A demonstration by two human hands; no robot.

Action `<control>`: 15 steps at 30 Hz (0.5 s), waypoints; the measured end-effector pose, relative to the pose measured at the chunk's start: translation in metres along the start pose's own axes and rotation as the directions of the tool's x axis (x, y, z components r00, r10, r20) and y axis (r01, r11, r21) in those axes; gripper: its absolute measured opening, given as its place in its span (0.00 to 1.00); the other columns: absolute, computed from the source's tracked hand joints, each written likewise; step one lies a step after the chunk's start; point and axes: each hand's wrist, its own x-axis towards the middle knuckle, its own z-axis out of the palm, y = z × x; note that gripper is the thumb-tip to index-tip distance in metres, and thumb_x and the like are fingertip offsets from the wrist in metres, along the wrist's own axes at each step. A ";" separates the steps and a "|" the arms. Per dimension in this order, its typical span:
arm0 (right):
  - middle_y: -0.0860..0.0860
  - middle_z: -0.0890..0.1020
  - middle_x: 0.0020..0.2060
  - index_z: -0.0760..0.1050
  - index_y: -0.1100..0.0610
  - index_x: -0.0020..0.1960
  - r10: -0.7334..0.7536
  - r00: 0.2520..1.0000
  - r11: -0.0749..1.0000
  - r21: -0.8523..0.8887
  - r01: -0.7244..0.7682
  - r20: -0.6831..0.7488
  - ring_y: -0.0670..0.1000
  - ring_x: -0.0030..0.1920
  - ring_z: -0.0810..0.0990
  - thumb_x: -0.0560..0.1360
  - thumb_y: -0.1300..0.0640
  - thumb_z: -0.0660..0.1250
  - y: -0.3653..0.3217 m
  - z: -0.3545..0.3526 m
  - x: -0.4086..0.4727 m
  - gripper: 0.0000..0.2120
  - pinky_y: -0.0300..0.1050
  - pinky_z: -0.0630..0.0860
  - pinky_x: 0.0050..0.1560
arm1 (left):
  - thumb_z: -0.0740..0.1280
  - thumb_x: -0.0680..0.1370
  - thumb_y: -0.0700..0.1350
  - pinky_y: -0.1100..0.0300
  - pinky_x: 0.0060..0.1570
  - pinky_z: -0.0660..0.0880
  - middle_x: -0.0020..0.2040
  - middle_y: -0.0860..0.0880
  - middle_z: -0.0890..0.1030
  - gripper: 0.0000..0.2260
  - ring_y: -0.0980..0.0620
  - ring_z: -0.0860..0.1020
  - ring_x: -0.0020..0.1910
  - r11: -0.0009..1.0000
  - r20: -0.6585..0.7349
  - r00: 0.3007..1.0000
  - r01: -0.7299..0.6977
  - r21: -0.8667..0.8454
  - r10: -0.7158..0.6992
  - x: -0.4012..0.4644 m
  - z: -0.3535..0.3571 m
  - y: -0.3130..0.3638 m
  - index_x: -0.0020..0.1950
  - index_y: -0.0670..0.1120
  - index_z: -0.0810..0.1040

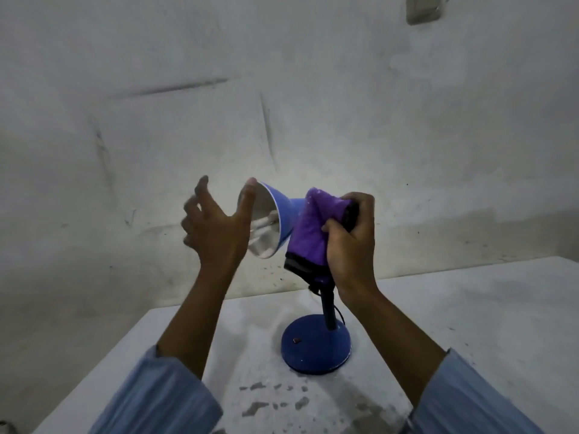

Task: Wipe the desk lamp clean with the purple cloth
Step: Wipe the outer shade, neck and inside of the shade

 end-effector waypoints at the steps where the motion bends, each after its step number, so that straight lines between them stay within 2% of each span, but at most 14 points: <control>1: 0.49 0.75 0.46 0.65 0.43 0.49 0.033 0.999 0.997 0.073 -0.034 0.018 0.45 0.43 0.78 0.73 0.67 0.61 0.000 -0.003 -0.003 0.19 0.39 0.76 0.39 | 0.63 0.72 0.64 0.51 0.56 0.71 0.60 0.42 0.74 0.30 0.44 0.73 0.57 0.969 -0.161 0.958 -0.245 -0.041 0.236 -0.009 -0.002 0.004 0.65 0.44 0.68; 2: 0.48 0.76 0.44 0.63 0.43 0.49 0.082 0.995 0.985 0.150 -0.088 0.051 0.44 0.40 0.78 0.73 0.67 0.61 0.000 -0.005 -0.005 0.19 0.38 0.76 0.37 | 0.63 0.74 0.59 0.55 0.46 0.74 0.51 0.44 0.77 0.22 0.48 0.75 0.49 0.900 -0.193 0.895 -0.424 -0.097 0.401 -0.018 -0.002 0.006 0.56 0.43 0.72; 3: 0.46 0.77 0.42 0.63 0.44 0.50 0.130 0.988 0.965 0.217 -0.144 0.081 0.44 0.39 0.79 0.74 0.67 0.61 -0.001 -0.006 -0.007 0.18 0.38 0.76 0.36 | 0.64 0.75 0.56 0.58 0.39 0.74 0.44 0.46 0.77 0.17 0.51 0.75 0.41 0.844 -0.124 0.861 -0.509 -0.171 0.494 -0.028 -0.001 0.008 0.50 0.43 0.72; 4: 0.45 0.78 0.41 0.63 0.45 0.51 0.168 0.981 0.945 0.266 -0.188 0.099 0.44 0.40 0.79 0.74 0.66 0.62 -0.001 -0.006 -0.009 0.17 0.39 0.76 0.36 | 0.64 0.74 0.57 0.61 0.34 0.74 0.41 0.49 0.76 0.16 0.54 0.76 0.38 0.835 -0.005 0.858 -0.501 -0.229 0.513 -0.039 0.000 0.010 0.48 0.45 0.71; 6: 0.45 0.79 0.43 0.66 0.48 0.52 0.217 0.971 0.917 0.319 -0.238 0.100 0.47 0.44 0.80 0.75 0.62 0.63 0.000 -0.005 -0.009 0.11 0.43 0.79 0.41 | 0.66 0.71 0.64 0.67 0.33 0.76 0.43 0.53 0.76 0.21 0.57 0.77 0.39 0.898 0.215 0.886 -0.353 -0.262 0.411 -0.055 0.004 0.011 0.52 0.49 0.69; 9: 0.49 0.79 0.46 0.70 0.51 0.51 0.227 0.962 0.918 0.295 -0.264 0.154 0.52 0.48 0.79 0.77 0.59 0.62 -0.002 0.000 -0.010 0.05 0.49 0.79 0.47 | 0.69 0.64 0.63 0.67 0.41 0.79 0.50 0.54 0.77 0.30 0.55 0.79 0.47 0.938 0.382 0.899 -0.079 -0.336 0.212 -0.062 0.007 0.010 0.59 0.49 0.70; 11: 0.47 0.79 0.45 0.71 0.50 0.50 0.166 0.959 0.943 0.248 -0.222 0.228 0.49 0.46 0.80 0.77 0.58 0.62 -0.003 0.006 -0.010 0.04 0.44 0.80 0.44 | 0.71 0.64 0.59 0.63 0.43 0.80 0.51 0.54 0.79 0.28 0.53 0.79 0.49 0.915 0.434 0.890 0.053 -0.400 0.138 -0.059 0.002 0.007 0.61 0.49 0.72; 13: 0.44 0.80 0.43 0.72 0.50 0.50 0.084 0.957 0.966 0.214 -0.147 0.278 0.44 0.44 0.80 0.77 0.53 0.61 -0.005 0.013 -0.008 0.03 0.38 0.78 0.41 | 0.73 0.65 0.54 0.60 0.42 0.80 0.51 0.50 0.80 0.26 0.50 0.80 0.49 0.861 0.483 0.872 0.187 -0.472 0.075 -0.053 -0.004 0.000 0.61 0.48 0.73; 15: 0.45 0.80 0.44 0.72 0.50 0.53 0.111 0.960 0.979 0.138 -0.150 0.255 0.44 0.43 0.80 0.74 0.45 0.58 -0.003 0.018 -0.003 0.12 0.37 0.76 0.37 | 0.73 0.65 0.49 0.60 0.37 0.79 0.50 0.47 0.81 0.24 0.49 0.81 0.46 0.735 0.504 0.864 0.349 -0.582 -0.011 -0.047 -0.014 -0.012 0.59 0.47 0.75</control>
